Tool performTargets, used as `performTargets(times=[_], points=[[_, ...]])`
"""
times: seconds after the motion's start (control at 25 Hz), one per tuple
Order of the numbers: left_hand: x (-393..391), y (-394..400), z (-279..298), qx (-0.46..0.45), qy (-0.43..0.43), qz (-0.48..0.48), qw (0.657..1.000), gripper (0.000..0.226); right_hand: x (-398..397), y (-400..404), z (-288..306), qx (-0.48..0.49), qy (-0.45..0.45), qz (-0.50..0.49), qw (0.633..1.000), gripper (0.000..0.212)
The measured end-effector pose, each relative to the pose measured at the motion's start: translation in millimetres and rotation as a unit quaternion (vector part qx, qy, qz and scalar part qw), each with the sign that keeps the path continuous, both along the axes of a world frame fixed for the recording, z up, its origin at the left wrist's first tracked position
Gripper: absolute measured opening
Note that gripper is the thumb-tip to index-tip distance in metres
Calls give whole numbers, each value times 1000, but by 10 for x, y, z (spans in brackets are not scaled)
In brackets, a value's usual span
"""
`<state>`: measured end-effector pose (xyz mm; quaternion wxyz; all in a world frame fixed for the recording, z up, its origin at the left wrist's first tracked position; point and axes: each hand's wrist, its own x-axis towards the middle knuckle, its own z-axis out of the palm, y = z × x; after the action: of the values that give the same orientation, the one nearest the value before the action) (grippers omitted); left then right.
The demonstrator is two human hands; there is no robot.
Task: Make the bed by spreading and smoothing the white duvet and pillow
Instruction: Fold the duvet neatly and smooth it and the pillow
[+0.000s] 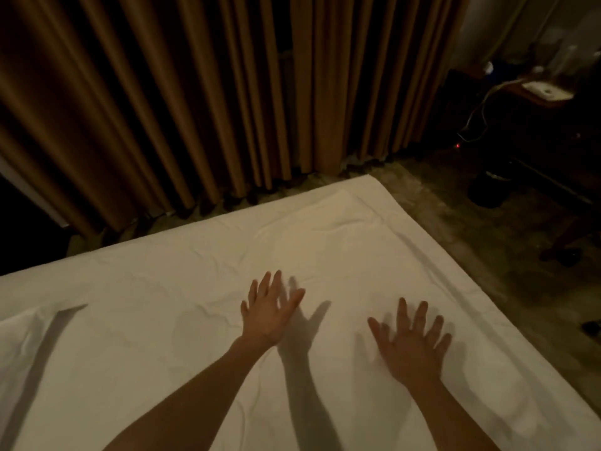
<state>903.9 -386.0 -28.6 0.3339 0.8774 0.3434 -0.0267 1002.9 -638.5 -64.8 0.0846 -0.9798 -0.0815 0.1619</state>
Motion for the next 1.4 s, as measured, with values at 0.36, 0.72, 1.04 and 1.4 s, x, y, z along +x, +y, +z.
performTargets(times=[0.36,0.72,1.04,1.4], points=[[230,-175,-590,-300,-72,462,832,150,1296,-14,-202,68,75,-67,993,142],[183,-268,-944,-282,-96,414,860,158,2449,-111,-1035,162,294,-36,941,167],[42,-480,-1329,-311,-11,443,841,173,2724,-205,-1382,161,350,-38,922,177],[175,-474,-1965,-239,12,515,823,178,2692,-84,-1789,114,308,-50,943,168]])
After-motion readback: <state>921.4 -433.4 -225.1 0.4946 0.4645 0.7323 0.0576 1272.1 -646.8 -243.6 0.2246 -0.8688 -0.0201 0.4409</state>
